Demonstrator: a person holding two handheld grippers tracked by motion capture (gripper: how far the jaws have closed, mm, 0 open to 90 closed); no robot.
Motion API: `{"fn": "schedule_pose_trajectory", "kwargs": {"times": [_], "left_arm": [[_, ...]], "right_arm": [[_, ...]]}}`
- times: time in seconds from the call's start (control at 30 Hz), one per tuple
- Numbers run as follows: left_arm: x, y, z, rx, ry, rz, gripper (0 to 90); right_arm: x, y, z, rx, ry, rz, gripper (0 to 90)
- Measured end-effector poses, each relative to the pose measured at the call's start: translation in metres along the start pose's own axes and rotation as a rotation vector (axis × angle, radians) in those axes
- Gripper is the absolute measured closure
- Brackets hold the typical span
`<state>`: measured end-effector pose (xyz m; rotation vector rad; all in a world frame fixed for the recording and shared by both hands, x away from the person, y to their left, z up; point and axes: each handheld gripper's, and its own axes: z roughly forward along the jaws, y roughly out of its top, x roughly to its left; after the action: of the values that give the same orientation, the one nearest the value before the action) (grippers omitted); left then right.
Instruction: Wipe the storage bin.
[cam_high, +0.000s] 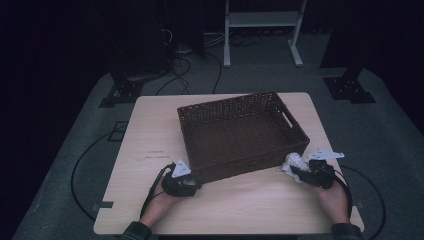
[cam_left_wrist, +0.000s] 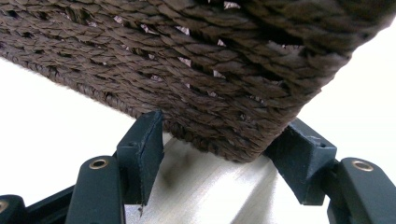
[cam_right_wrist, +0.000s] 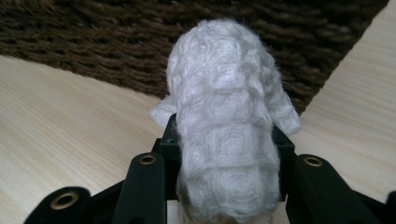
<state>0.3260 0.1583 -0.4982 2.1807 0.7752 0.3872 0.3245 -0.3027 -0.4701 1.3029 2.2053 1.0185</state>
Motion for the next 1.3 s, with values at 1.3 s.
{"fn": "schedule_pose_trajectory", "kwargs": {"times": [1.3], "left_arm": [[0.000, 0.000, 0.000, 0.000, 0.000, 0.000, 35.8]], "right_arm": [[0.007, 0.015, -0.026, -0.174, 0.031, 0.014, 57.8]]}}
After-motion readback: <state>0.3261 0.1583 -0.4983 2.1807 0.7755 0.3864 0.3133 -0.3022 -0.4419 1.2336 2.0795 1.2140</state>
